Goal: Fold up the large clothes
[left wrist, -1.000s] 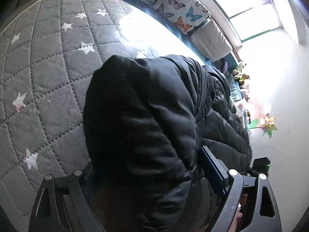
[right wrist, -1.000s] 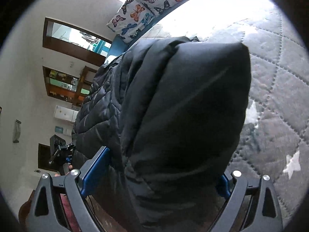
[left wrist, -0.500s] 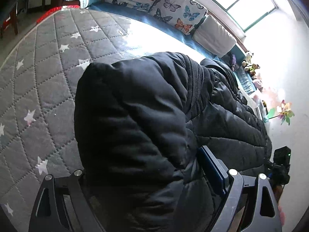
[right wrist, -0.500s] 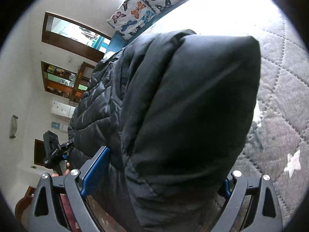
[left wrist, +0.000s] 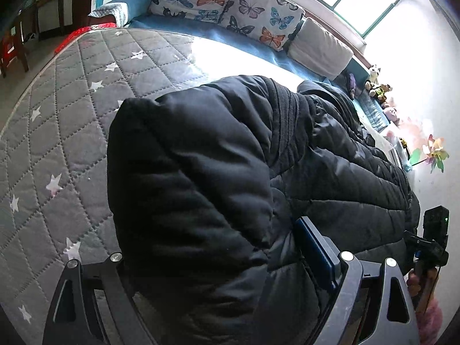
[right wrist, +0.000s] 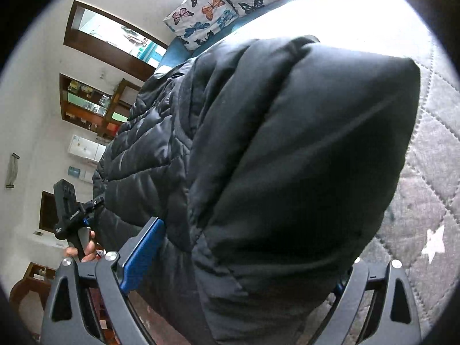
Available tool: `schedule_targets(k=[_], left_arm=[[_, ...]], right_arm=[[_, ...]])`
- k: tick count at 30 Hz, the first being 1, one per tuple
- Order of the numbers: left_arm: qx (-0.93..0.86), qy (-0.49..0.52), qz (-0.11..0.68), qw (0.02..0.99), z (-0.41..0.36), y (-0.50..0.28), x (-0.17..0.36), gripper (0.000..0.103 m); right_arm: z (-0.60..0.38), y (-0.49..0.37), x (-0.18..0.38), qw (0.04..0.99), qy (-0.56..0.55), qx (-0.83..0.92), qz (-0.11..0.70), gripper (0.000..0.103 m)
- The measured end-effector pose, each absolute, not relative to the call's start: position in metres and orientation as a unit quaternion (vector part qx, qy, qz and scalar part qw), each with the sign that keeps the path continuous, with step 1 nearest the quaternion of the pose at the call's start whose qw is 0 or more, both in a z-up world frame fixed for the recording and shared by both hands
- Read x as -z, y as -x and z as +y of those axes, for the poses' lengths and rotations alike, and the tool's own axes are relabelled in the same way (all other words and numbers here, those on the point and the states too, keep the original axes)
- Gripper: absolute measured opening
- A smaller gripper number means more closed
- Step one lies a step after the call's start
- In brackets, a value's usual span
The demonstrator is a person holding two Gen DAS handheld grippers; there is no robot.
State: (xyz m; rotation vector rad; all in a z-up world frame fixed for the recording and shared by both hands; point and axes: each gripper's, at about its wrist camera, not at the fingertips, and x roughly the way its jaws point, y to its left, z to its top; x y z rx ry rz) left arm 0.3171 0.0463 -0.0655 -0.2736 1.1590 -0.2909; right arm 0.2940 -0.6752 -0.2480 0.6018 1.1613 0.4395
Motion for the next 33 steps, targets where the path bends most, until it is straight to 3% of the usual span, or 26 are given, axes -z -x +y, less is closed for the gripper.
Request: schedule_targets(k=[11,16,21,24,29,33], left_arm=[[0.182,0.202,0.578,0.769,0.066,-0.338,0.086,0.095],[0.183,0.197,0.582,0.767,0.065,-0.337,0.081,0.088],[0.187,0.186,0.571,0.777,0.062,-0.328,0.067,0.074],[0.192,0.175,0.571,0.779,0.064,-0.323,0.063,0.073],[0.204,0.173,0.58,0.769,0.069,-0.329,0.069,0.075],[0.206,0.175,0.593,0.758,0.072,-0.337,0.074,0.083]], right_arm=[[-0.68,-0.294,0.25,0.767,-0.284,-0.205,0.537,0.103],[-0.68,-0.288,0.245,0.773,-0.275,-0.216,0.529,0.087],[-0.673,-0.279,0.233,0.783,-0.258,-0.221,0.521,0.071],[-0.67,-0.274,0.23,0.782,-0.25,-0.229,0.523,0.068],[-0.666,-0.27,0.231,0.778,-0.243,-0.235,0.53,0.069],[-0.671,-0.279,0.24,0.768,-0.255,-0.233,0.539,0.086]])
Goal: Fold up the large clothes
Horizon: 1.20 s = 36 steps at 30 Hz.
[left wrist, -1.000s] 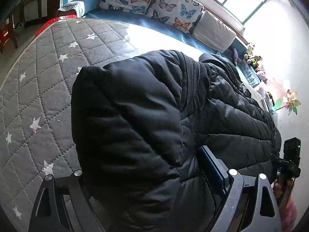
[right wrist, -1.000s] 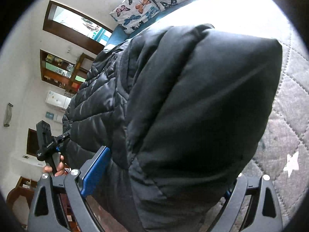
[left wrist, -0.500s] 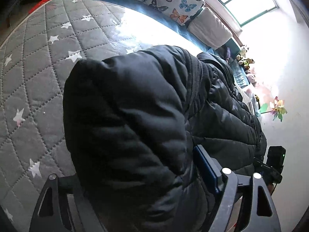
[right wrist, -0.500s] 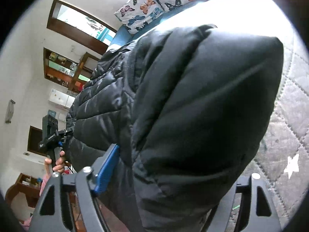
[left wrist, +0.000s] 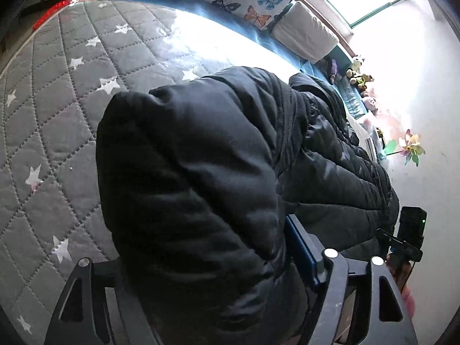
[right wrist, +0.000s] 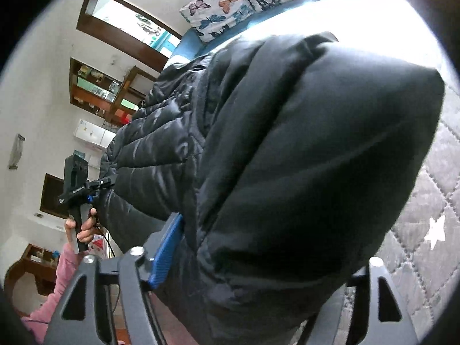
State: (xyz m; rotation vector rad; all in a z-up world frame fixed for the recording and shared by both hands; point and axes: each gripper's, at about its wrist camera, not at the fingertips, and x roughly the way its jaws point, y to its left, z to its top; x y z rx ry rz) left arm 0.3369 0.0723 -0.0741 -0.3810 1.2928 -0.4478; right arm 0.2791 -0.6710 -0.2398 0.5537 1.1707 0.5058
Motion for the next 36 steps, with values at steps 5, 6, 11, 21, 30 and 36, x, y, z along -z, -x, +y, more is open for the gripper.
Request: schedule_targets(k=[5,6,11,21,30,36], left_arm=[[0.204,0.196,0.607,0.743,0.074,-0.341,0.084,0.095],[0.204,0.205,0.608,0.739,0.074,-0.342,0.087,0.095],[0.195,0.195,0.586,0.762,0.068,-0.332,0.078,0.083],[0.193,0.142,0.55,0.8,0.044,-0.304,0.02,0.051],[0.276,0.122,0.534,0.79,-0.063,-0.303,-0.021,0.038],[0.32,0.102,0.53,0.779,-0.163,-0.313,-0.036,0.038]], right_arm=[[-0.678,-0.288,0.25,0.754,-0.277,-0.245,0.542,0.092],[-0.68,-0.29,0.253,0.749,-0.289,-0.247,0.542,0.092],[-0.677,-0.282,0.241,0.762,-0.281,-0.251,0.526,0.075],[-0.661,-0.256,0.169,0.821,-0.211,-0.244,0.471,0.052],[-0.721,-0.237,0.111,0.862,-0.172,-0.184,0.44,0.05],[-0.765,-0.221,0.086,0.89,-0.146,-0.128,0.413,0.049]])
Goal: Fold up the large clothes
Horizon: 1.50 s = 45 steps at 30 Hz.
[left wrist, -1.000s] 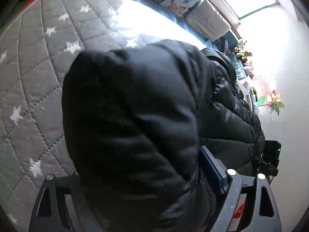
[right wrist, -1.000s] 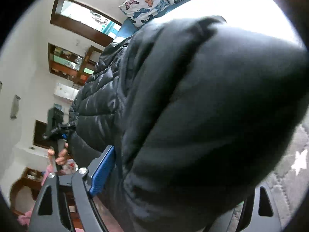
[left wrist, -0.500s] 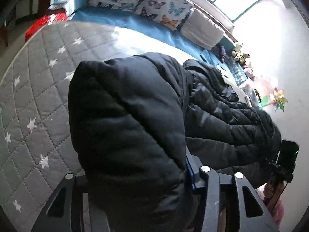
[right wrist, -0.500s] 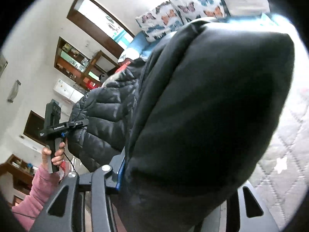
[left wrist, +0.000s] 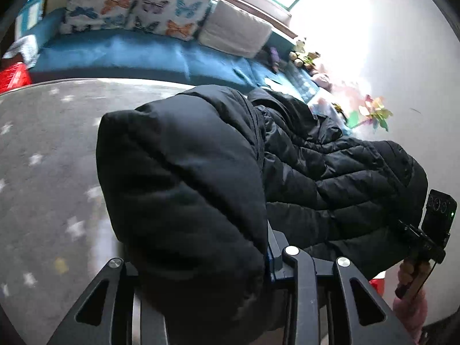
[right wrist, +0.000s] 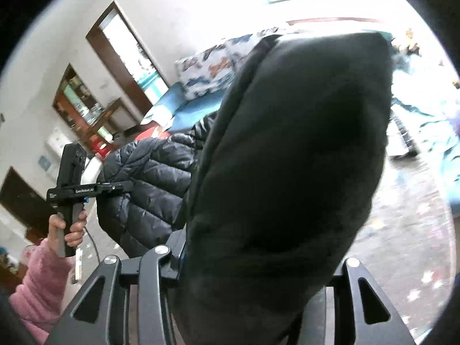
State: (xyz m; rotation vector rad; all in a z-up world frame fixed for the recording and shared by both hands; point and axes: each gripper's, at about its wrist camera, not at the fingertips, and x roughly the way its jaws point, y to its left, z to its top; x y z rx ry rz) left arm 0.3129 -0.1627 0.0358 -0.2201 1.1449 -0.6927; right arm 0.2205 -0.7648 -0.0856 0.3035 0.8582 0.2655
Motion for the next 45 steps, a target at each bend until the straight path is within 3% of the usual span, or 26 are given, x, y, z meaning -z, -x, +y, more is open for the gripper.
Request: schedule_targets(k=[6,10,13,17,18,23,27,34,40,42,45], left_arm=[[0.36,0.094,0.505,0.779,-0.232,-0.321,-0.047,0.038],[0.355,0.071,0.525,0.77,-0.276,-0.322,-0.019,0.039],[0.32,0.045,0.554,0.767,-0.286,-0.32,0.016,0.054],[0.302,0.079,0.577,0.755,-0.282,-0.326,0.044,0.091],[0.304,0.09,0.582,0.749,-0.279,-0.328,0.048,0.091],[0.3,0.098,0.574,0.755,-0.256,-0.34,0.032,0.091],[0.274,0.084,0.535,0.795,-0.232,-0.351,-0.015,0.091],[0.268,0.039,0.47,0.84,-0.233,-0.343,-0.083,0.089],[0.326,0.019,0.478,0.815,-0.28,-0.334,-0.08,0.067],[0.33,0.015,0.493,0.805,-0.298,-0.339,-0.066,0.057],[0.32,0.004,0.509,0.799,-0.32,-0.351,-0.04,0.05]], right_arm=[[-0.807,-0.216,0.091,0.904,-0.153,-0.085,0.39,0.048],[-0.834,-0.218,0.135,0.894,-0.185,-0.07,0.401,0.05],[-0.843,-0.222,0.181,0.869,-0.223,-0.043,0.441,0.061],[-0.86,-0.219,0.223,0.842,-0.302,-0.037,0.446,0.082],[-0.862,-0.217,0.227,0.837,-0.321,-0.041,0.44,0.082],[-0.869,-0.202,0.208,0.84,-0.296,-0.03,0.454,0.082],[-0.889,-0.185,0.18,0.853,-0.234,0.035,0.466,0.082],[-0.889,-0.165,0.134,0.89,-0.182,0.096,0.408,0.082],[-0.865,-0.215,0.139,0.893,-0.178,0.067,0.407,0.082],[-0.865,-0.235,0.151,0.886,-0.19,0.07,0.416,0.071],[-0.874,-0.251,0.168,0.876,-0.205,0.08,0.429,0.067]])
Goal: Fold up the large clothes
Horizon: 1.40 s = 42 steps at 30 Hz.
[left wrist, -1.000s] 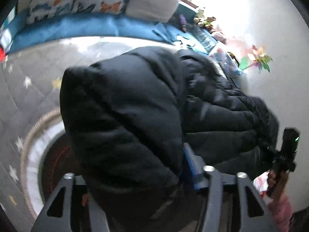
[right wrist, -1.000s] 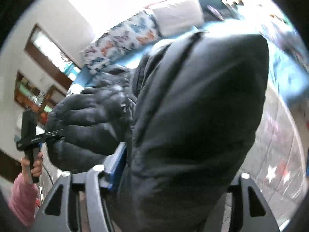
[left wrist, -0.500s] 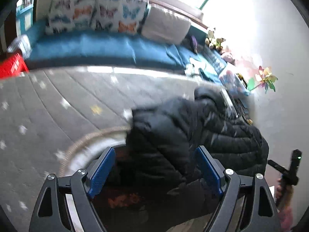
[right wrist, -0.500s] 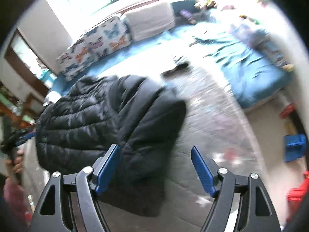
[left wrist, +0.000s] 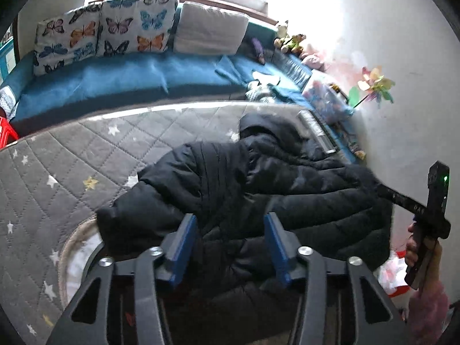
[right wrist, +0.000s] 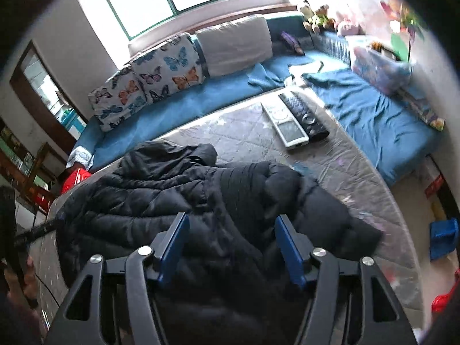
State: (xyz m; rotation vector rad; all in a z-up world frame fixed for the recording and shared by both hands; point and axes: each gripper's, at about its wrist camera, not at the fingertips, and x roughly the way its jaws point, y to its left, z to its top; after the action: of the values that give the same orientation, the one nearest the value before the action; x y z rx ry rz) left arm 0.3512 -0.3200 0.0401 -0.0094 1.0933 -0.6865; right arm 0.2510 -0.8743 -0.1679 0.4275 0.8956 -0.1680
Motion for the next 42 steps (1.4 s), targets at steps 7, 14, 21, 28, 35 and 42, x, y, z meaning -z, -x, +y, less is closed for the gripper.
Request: schedule_targets(k=[7,14,21,28,35,42], left_arm=[[0.307,-0.002,0.537,0.786,-0.336,-0.372,0.018,0.048],[0.308,0.014,0.548,0.777,-0.336,-0.379,0.034,0.048],[0.308,0.014,0.548,0.778,-0.332,-0.383,0.032,0.048],[0.311,0.019,0.551,0.774,-0.331,-0.385,0.029,0.048],[0.326,0.039,0.553,0.766,-0.321,-0.388,0.03,0.048],[0.342,0.053,0.552,0.759,-0.311,-0.392,0.034,0.048]], right_arm=[[-0.89,-0.269,0.217,0.848,-0.186,0.112,0.483,0.067],[-0.893,-0.268,0.206,0.847,-0.181,0.117,0.486,0.067],[-0.858,-0.272,0.162,0.876,-0.13,0.119,0.45,0.067],[-0.797,-0.302,0.152,0.887,-0.113,0.024,0.448,0.067],[-0.741,-0.361,0.175,0.873,-0.108,-0.035,0.474,0.067],[-0.731,-0.391,0.214,0.84,-0.095,-0.006,0.534,0.067]])
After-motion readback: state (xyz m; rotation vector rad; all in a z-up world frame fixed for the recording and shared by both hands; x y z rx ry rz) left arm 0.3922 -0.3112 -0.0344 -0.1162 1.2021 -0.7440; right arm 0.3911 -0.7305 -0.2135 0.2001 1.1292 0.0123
